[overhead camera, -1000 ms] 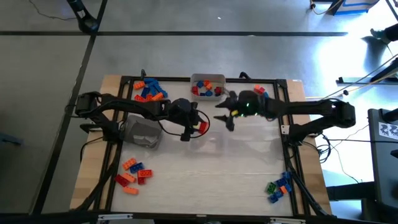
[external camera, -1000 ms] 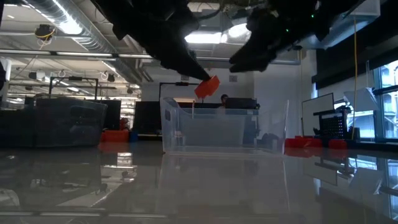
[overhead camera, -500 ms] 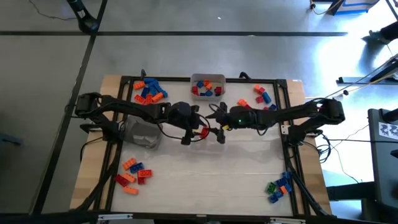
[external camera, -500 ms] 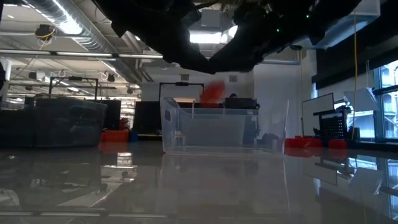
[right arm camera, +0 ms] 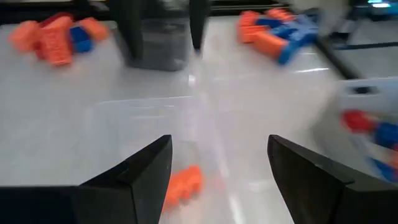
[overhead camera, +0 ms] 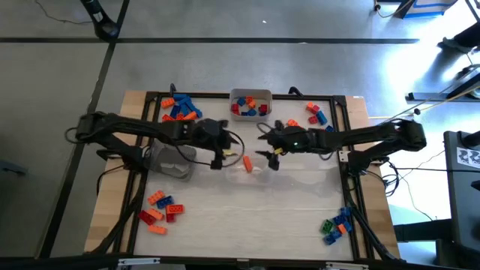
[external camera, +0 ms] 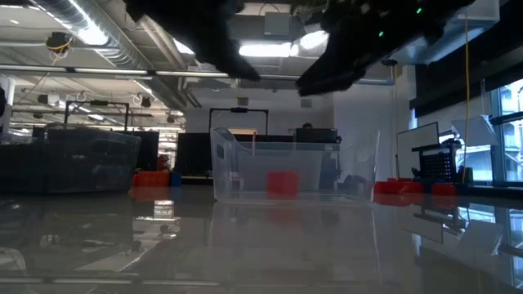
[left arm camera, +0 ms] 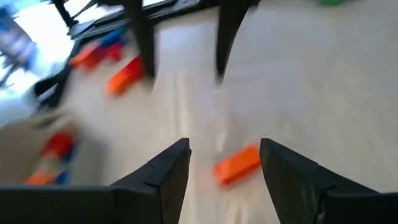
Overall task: Sort blocks by size
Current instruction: Put the big orange game piece into the transparent bin
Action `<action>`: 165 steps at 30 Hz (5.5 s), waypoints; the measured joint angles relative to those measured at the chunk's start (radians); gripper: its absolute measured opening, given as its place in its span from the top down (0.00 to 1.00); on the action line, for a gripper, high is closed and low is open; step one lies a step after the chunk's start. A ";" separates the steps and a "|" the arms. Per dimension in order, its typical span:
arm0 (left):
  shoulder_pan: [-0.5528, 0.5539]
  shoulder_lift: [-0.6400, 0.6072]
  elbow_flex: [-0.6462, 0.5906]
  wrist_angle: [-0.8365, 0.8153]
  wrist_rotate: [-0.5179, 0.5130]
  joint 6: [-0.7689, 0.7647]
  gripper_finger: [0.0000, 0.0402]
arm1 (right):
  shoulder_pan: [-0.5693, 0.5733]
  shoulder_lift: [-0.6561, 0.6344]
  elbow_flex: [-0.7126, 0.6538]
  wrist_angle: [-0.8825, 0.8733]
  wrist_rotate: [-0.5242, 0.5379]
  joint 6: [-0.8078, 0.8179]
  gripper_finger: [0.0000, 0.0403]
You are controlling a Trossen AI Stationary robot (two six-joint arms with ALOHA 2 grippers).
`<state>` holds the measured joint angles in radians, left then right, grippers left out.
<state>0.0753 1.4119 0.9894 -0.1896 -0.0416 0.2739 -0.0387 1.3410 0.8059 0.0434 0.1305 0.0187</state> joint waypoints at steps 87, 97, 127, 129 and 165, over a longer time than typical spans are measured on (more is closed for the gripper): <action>0.583 -0.047 -0.140 -0.286 -0.071 -0.116 0.79 | -0.001 -0.066 0.000 -0.301 0.430 0.052 0.35; 0.382 -0.197 -0.138 -0.146 0.130 -0.168 0.79 | -0.001 -0.066 0.000 -0.301 0.429 0.052 0.35; 0.048 0.067 -0.150 0.235 0.198 -0.187 0.77 | -0.001 -0.066 0.000 -0.296 0.428 0.053 0.35; 0.042 0.075 -0.150 0.238 0.199 -0.186 0.77 | -0.001 -0.066 0.000 -0.294 0.429 0.054 0.35; 0.233 -0.156 -0.059 -0.315 -0.172 -0.242 0.48 | -0.001 -0.066 0.000 -0.285 0.430 0.052 0.35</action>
<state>0.3079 1.2559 0.9306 -0.5042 -0.2134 0.0319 -0.0397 1.2747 0.8060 -0.2420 0.5604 0.0704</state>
